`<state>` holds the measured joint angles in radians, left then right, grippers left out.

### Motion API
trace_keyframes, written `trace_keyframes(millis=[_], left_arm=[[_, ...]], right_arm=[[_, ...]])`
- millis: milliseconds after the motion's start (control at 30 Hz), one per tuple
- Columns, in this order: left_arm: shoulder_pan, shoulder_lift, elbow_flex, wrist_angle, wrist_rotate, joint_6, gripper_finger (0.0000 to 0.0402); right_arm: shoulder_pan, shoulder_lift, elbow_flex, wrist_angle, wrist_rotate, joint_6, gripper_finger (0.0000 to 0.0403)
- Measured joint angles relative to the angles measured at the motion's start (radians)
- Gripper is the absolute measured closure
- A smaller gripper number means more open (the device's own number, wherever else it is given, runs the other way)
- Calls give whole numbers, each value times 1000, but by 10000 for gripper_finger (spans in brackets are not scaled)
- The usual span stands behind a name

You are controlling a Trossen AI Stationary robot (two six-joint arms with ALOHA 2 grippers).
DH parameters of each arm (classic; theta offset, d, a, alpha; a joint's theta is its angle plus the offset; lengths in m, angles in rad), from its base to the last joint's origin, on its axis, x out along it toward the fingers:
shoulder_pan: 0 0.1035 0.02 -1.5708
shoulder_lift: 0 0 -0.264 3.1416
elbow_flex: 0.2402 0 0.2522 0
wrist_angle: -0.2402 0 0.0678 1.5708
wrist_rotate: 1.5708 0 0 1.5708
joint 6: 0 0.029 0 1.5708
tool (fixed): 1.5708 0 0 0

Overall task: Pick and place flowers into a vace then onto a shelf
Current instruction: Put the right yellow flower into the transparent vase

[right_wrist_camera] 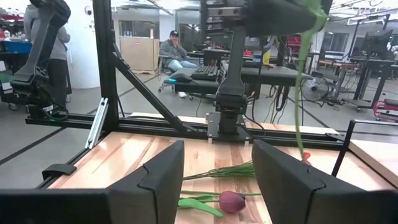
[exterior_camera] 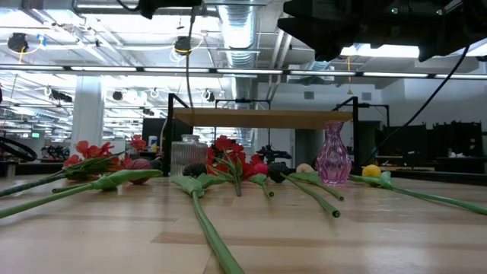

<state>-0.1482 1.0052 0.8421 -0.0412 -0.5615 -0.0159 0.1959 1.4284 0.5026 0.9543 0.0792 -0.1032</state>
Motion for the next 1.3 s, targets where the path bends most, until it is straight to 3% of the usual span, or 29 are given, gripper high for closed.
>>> trace_keyframes(millis=[467,700,1000,1300], left_arm=[[69,-3,0,-53,-16,-34,397],[188,-4,-46,16,202,-61,397],[242,-6,-77,59,270,-78,397],[245,-6,-77,53,269,-98,397]], right_arm=[[0,0,0,0,0,0,229],[0,0,0,0,0,0,230],[0,0,0,-4,0,0,230],[0,0,0,-4,0,0,230]])
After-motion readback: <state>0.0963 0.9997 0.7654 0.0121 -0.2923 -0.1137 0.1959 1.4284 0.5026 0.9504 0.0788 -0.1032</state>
